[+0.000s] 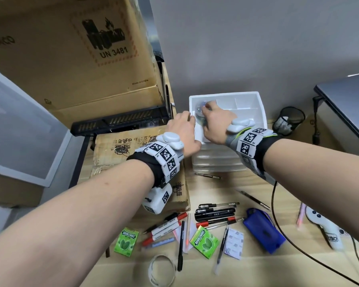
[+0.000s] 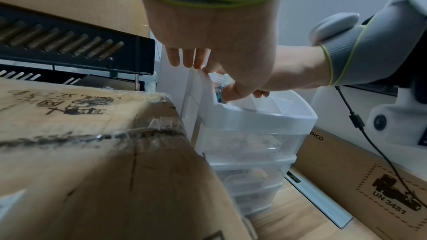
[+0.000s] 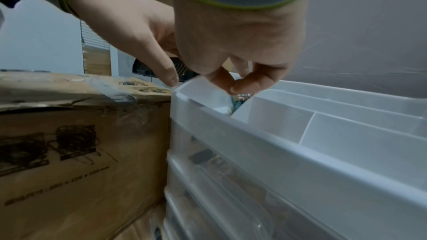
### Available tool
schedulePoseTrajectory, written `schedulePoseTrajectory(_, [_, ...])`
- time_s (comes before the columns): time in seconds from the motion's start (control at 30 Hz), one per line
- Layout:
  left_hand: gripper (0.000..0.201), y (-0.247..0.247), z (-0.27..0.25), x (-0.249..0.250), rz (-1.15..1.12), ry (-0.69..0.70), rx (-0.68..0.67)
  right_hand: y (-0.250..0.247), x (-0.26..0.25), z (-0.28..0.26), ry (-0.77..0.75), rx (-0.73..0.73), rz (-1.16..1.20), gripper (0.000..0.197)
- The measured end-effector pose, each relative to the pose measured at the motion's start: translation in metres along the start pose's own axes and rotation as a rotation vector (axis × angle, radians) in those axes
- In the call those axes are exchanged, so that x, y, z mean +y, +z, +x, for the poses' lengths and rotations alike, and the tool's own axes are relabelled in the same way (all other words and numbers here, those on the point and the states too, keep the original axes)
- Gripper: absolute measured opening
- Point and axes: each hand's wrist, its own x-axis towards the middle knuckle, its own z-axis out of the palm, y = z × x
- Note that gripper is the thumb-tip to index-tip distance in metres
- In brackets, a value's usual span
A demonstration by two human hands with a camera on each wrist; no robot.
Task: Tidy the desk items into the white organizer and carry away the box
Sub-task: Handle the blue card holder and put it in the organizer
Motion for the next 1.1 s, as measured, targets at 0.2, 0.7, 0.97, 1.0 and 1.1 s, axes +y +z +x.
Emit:
schedulePoseTrajectory(0.2, [0.064,0.010,-0.008,0.015,-0.004,-0.068,0.051,0.000,0.015,-0.031,-0.012,0.115,0.244,0.064])
schedulePoseTrajectory(0.7, [0.045,0.070,-0.101,0.107,-0.113,0.320,-0.020,0.069,0.100,-0.196,0.313,-0.004,0.449,0.015])
schedulePoseTrajectory(0.97, [0.033,0.102,-0.139,0.101,-0.286,0.251,-0.328,0.147,0.116,-0.272,0.497,-0.664,-0.018,0.081])
schedulePoseTrajectory(1.0, [0.033,0.101,-0.142,0.098,-0.289,0.235,-0.346,0.150,0.114,-0.274,0.484,-0.661,-0.038,0.074])
schedulePoseTrajectory(1.1, [0.034,0.100,-0.146,0.090,-0.283,0.188,-0.364,0.142,0.106,-0.278,0.491,-0.671,-0.032,0.045])
